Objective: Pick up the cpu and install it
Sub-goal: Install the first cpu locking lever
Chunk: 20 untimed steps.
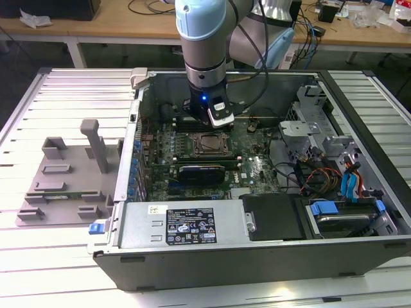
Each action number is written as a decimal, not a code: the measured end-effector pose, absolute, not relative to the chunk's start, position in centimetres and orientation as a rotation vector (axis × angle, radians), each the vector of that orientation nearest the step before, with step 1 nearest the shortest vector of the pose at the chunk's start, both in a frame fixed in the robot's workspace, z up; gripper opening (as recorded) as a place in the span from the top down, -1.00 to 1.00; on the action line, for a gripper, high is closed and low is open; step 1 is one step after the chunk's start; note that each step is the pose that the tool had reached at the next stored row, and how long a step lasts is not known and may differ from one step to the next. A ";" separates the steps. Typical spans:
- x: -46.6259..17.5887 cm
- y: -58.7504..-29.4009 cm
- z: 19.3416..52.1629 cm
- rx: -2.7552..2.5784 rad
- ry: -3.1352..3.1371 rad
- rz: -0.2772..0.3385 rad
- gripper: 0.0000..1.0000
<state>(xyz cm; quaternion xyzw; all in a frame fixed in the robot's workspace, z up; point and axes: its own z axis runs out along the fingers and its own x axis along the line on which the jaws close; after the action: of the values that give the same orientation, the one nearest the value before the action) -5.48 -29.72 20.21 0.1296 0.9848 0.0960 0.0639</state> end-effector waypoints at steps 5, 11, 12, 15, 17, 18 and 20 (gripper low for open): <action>-5.5 -29.7 20.3 0.391 2.974 0.290 0.79; -5.5 -29.7 20.6 0.392 2.974 0.293 0.79; -5.5 -29.7 20.6 0.392 2.974 0.298 0.79; -5.5 -29.7 20.6 0.392 2.974 0.303 0.79; -5.5 -29.7 20.6 0.392 2.974 0.304 0.79; -5.5 -29.7 20.6 0.392 2.974 0.304 0.79; -5.5 -29.7 20.6 0.393 2.974 0.310 0.79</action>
<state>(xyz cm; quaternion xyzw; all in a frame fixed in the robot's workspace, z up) -5.48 -29.73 20.61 0.1300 0.9842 0.1027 0.0630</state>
